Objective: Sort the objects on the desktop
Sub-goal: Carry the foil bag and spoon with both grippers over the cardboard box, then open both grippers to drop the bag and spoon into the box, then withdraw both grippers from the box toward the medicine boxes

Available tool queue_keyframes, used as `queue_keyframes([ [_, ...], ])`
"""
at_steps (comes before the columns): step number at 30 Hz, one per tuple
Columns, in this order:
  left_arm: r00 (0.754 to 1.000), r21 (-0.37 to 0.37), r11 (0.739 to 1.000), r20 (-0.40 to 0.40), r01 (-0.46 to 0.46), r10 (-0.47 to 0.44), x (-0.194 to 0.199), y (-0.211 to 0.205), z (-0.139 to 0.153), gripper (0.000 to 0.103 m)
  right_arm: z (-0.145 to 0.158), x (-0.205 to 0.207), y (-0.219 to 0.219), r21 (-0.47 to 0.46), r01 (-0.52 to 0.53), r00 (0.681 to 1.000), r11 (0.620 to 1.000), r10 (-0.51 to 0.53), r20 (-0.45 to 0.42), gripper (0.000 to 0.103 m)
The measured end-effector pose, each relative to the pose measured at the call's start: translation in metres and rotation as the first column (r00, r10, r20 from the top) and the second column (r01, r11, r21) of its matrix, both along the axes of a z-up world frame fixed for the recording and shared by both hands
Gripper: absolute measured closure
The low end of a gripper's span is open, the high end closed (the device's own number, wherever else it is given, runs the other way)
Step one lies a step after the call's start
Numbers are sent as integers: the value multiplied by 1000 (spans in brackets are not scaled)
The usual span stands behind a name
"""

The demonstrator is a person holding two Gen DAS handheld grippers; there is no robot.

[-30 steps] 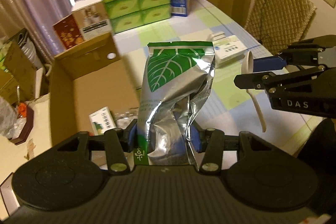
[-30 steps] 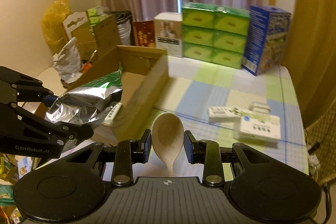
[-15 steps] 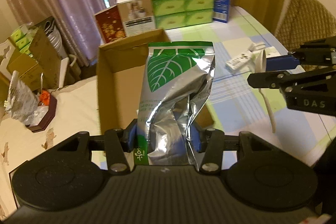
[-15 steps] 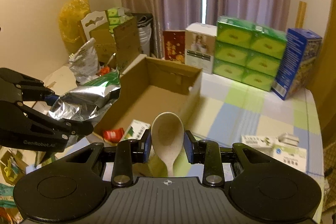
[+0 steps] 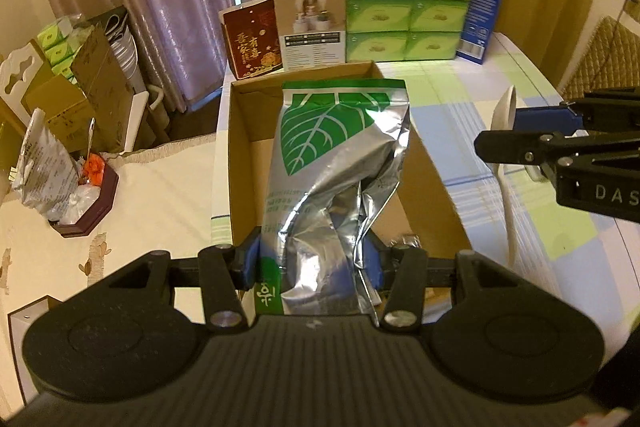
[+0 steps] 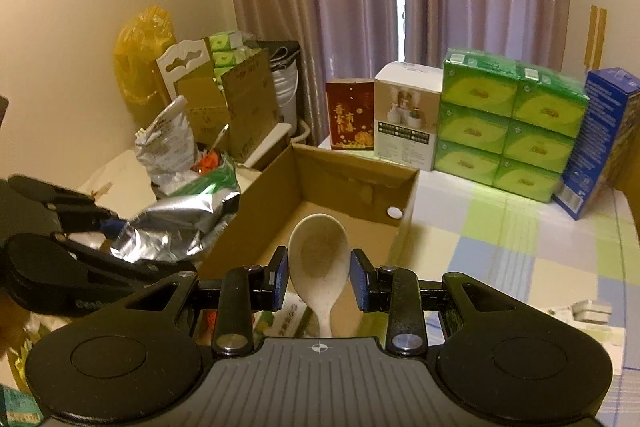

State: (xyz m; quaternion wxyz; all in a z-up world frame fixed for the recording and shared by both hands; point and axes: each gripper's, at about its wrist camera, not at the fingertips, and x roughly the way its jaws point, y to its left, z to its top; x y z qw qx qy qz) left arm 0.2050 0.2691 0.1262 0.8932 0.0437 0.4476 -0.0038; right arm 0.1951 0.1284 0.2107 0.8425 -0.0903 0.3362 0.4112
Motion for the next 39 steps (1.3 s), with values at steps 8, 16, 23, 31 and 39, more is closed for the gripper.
queue_keyframes([
  [8,999,-32,999,12,-41,41,34,20,-22,58,-21,26,30,35,30,999,999,-28,-38,73],
  [16,998,-29,998,14,-61,61,49,29,-50,49,-57,52,42,38,52,990,998,-46,-137,73],
  [23,996,-35,997,41,-73,75,42,35,-50,49,-75,61,31,35,94,982,995,-86,-170,57],
  [31,997,-32,997,34,-64,65,27,25,-45,49,-68,59,6,39,122,979,992,-114,-168,50],
  [39,997,-50,996,33,-71,72,2,8,-37,43,-50,42,-30,42,150,977,988,-142,-156,39],
])
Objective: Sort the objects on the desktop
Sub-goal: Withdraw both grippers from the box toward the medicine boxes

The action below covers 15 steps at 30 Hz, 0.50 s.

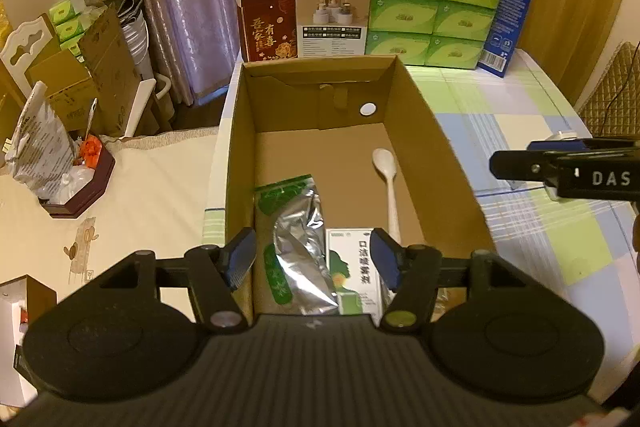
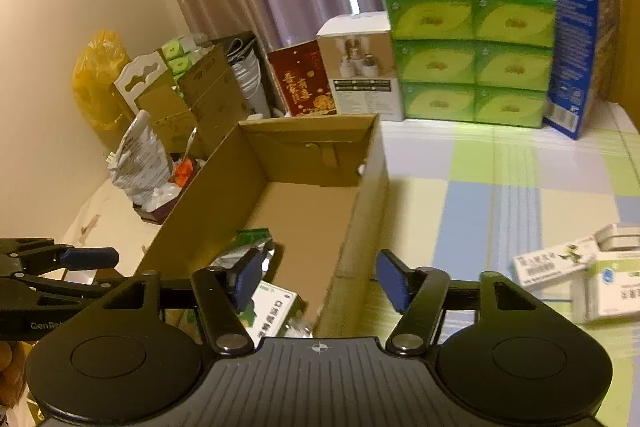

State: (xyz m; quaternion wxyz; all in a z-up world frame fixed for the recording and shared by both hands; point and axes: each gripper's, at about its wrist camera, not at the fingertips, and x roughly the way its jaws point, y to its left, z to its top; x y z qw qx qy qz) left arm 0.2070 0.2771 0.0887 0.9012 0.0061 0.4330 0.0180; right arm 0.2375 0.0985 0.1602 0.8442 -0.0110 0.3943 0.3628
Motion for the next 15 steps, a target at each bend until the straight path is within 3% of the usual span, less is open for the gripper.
queue_keyframes([
  [6,1000,-16,1000,8,-14,14,-25,-17,11,33,11,-17,-28,-7,-1,1000,1000,1,17,30],
  [8,1000,-13,1000,11,-14,14,-34,-24,14,26,13,-22,-38,-14,4,1000,1000,-4,21,27],
  [15,999,-8,1000,33,-4,4,-61,-50,24,18,17,-38,-79,-17,37,999,999,-36,16,16],
])
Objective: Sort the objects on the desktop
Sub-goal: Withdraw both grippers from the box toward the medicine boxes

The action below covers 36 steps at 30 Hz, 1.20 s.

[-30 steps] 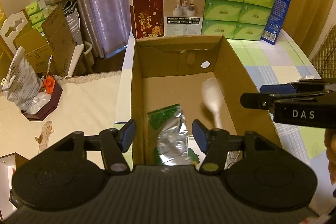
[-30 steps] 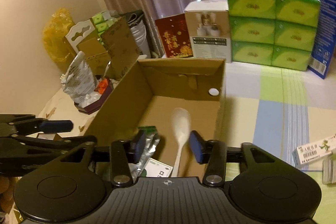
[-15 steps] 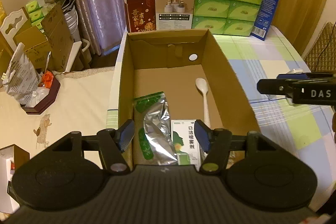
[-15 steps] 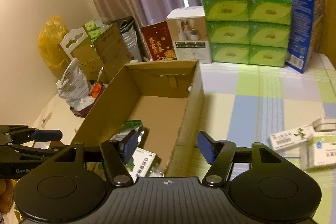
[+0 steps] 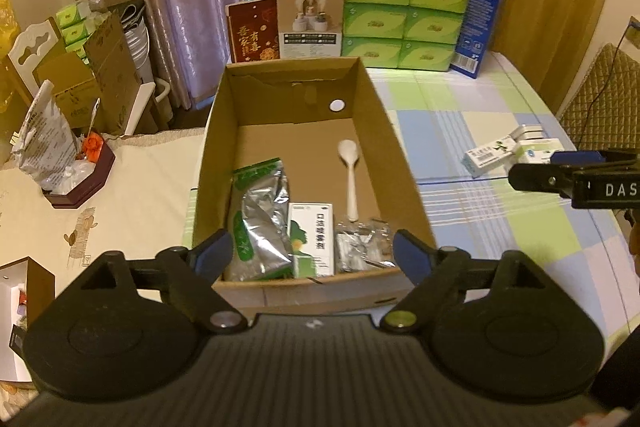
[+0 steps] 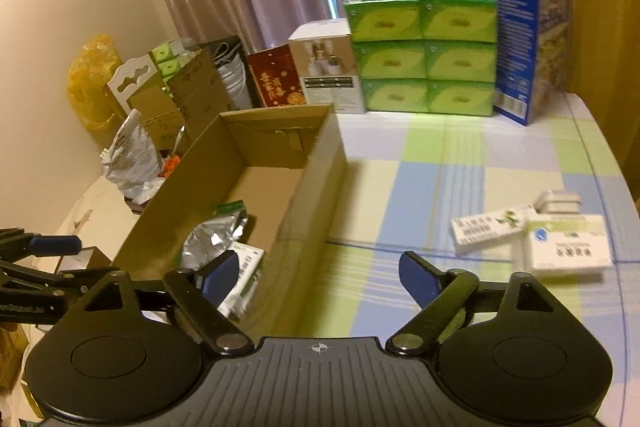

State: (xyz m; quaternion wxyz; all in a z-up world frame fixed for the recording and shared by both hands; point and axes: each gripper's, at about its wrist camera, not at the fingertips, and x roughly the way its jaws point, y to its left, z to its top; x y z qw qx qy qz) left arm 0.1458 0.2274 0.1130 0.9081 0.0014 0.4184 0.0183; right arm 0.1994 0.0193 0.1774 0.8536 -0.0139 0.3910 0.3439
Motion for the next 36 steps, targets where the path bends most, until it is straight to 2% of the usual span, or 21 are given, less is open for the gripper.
queue_keyframes([
  [7,1000,-4,1000,10,10,-10,-21,-27,5,8,7,-14,-50,12,46,999,999,-46,4,10],
  [11,1000,0,1000,21,13,-13,-31,-44,8,1,11,-21,-80,20,72,997,997,-72,14,2],
  [26,993,-12,994,42,108,-108,-53,-126,12,1,23,-30,-212,74,284,958,956,-285,-1,2],
  [36,981,-33,981,47,190,-189,-45,-168,4,1,27,-37,-259,67,359,933,931,-360,1,2],
])
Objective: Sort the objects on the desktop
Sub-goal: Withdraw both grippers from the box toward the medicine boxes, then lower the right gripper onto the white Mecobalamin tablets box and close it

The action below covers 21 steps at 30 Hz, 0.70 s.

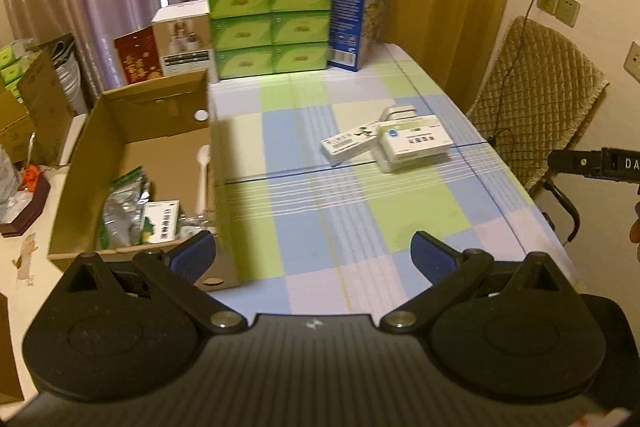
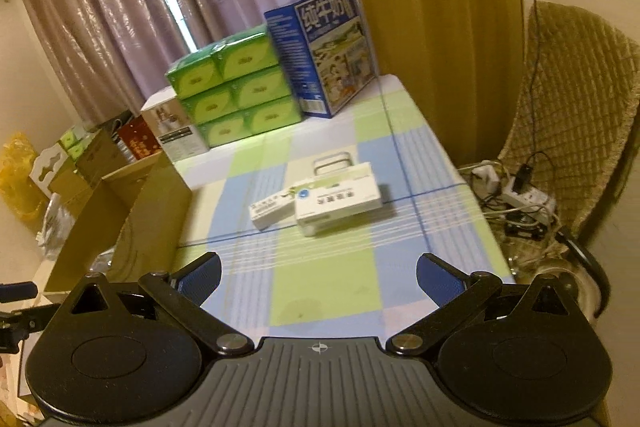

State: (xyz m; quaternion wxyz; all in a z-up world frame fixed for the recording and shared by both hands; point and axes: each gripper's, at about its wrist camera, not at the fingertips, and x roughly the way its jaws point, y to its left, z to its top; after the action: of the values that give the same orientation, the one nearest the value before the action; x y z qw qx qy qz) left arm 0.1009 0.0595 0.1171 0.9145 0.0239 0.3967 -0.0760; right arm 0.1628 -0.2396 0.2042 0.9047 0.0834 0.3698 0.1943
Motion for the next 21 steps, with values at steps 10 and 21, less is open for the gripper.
queue_keyframes([
  [10,994,6,995,-17,104,-103,12,-28,-8,1,8,8,-17,-68,-17,999,998,19,30,2],
  [21,974,27,977,-90,212,-209,69,-49,-42,1,-25,59,17,-357,-309,933,881,355,67,2],
])
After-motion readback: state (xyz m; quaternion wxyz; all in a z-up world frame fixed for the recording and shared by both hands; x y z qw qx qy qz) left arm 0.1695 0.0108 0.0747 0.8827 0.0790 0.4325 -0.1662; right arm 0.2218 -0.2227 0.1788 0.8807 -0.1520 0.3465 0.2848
